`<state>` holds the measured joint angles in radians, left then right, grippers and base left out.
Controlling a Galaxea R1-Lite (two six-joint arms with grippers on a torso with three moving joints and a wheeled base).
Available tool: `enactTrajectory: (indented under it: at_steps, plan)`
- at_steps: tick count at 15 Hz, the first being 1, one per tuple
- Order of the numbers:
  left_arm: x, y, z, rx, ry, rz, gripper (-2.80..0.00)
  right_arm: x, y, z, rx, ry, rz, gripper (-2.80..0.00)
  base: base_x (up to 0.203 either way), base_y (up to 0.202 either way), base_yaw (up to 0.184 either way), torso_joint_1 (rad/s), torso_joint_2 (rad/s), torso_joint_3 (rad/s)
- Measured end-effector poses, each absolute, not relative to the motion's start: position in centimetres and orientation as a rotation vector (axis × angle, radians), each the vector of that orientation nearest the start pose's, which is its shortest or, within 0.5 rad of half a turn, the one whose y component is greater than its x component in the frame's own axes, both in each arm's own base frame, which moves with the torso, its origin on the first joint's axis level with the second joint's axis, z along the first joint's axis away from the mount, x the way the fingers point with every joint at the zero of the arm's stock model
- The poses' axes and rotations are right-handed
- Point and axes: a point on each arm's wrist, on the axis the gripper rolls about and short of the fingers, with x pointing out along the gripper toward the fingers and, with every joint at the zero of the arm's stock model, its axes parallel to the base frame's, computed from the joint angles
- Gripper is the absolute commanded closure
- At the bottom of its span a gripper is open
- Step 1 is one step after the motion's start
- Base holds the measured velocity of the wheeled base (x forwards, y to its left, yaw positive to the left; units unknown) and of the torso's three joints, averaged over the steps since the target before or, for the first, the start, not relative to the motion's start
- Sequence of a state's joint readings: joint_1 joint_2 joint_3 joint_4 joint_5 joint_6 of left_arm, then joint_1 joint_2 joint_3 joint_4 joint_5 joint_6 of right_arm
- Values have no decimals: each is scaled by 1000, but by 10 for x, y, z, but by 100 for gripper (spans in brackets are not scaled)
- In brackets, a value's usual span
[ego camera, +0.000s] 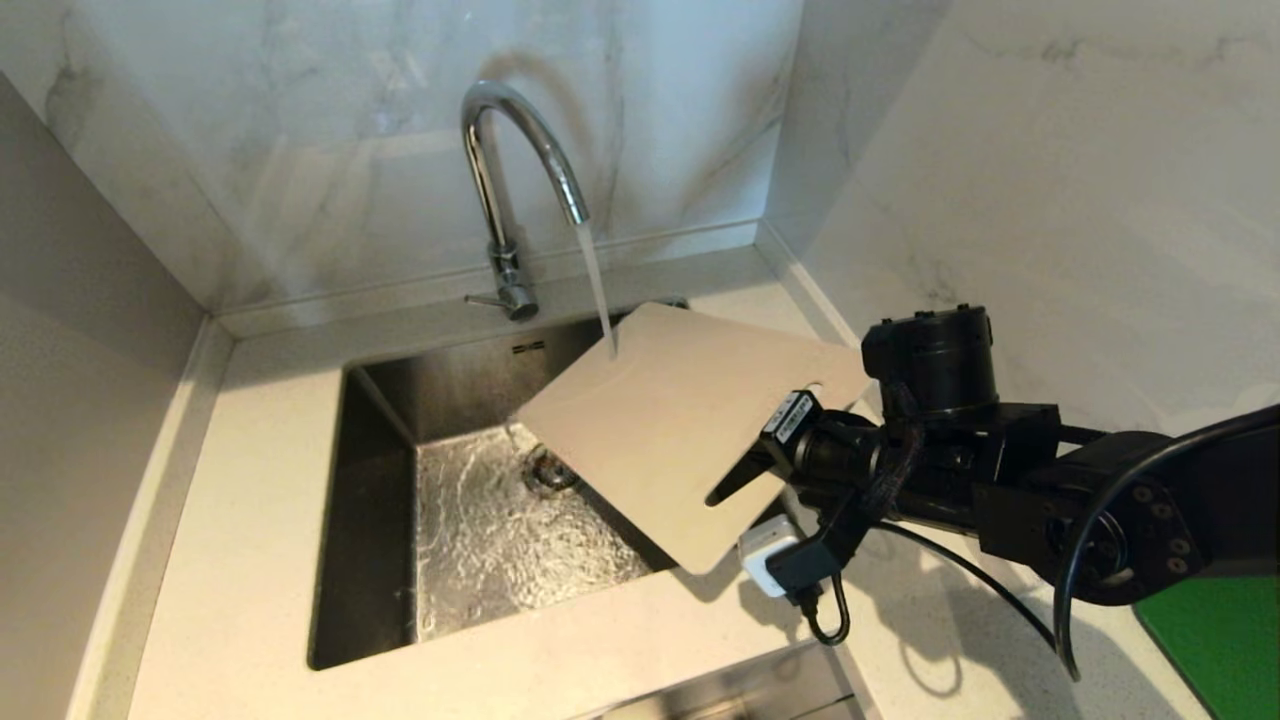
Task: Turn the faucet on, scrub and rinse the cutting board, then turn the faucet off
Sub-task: Scrub the cutting board underwater
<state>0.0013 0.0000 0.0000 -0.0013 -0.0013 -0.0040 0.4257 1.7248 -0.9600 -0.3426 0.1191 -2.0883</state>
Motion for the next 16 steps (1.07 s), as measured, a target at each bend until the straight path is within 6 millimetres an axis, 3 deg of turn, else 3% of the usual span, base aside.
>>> enactTrajectory:
  at_steps: [16]
  plan:
    - [-23, 0, 76, -4, -1, 0, 0, 312, 144, 185, -2065, -314, 763, 0, 0, 0, 0, 0, 0, 0]
